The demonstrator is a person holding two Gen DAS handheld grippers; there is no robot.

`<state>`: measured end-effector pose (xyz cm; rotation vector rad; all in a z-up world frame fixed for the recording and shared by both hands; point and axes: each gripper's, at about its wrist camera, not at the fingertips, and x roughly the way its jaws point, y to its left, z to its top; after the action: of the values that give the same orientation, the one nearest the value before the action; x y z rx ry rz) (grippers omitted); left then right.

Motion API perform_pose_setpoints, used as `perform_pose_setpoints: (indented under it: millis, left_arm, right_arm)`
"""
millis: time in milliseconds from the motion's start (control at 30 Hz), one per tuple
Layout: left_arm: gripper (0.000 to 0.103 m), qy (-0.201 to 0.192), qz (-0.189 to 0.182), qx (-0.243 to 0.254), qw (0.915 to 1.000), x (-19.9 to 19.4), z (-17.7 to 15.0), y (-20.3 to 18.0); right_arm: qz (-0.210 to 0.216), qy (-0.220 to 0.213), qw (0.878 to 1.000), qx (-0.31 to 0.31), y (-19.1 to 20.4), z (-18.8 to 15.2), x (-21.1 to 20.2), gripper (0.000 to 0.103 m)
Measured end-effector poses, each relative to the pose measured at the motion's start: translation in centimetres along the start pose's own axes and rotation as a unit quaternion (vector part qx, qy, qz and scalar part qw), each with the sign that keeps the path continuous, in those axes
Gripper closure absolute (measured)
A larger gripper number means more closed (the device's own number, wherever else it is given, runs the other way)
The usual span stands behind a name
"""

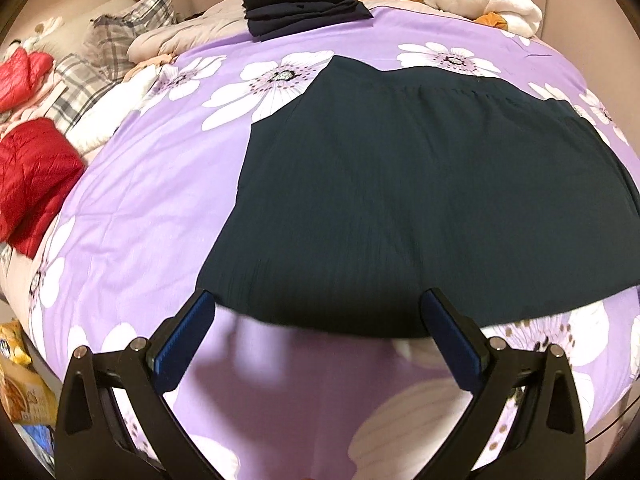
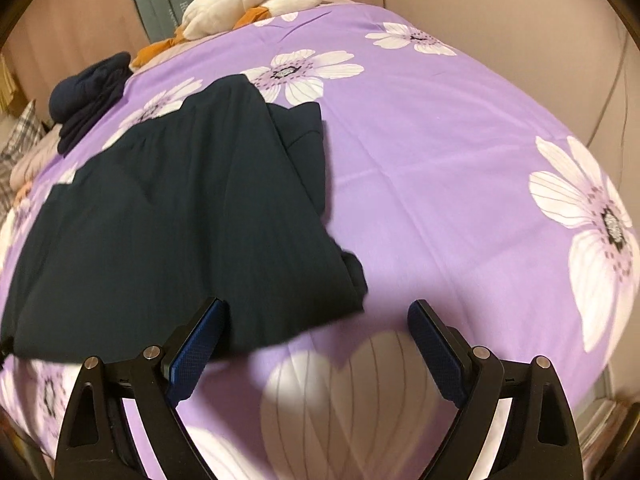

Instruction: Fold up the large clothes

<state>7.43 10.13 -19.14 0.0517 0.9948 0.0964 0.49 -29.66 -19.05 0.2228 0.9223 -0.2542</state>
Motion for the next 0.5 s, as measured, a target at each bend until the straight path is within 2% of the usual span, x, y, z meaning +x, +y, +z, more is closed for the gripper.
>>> perform_pose_setpoints:
  millis: [267,500]
  left_arm:
    - [0.0,0.021,0.0,0.003,0.9998,-0.7,-1.4,0.0]
    - [0.0,-0.001,-0.007,-0.009,0.9999,-4.0,-1.5,-0.3]
  right_arm:
    - [-0.031,-0.002,0.999,-0.028,0.8,-0.6,-1.1,0.012]
    - [-0.004,-0.033,0.997,-0.065,3.5,-0.5,-3.9,0.012]
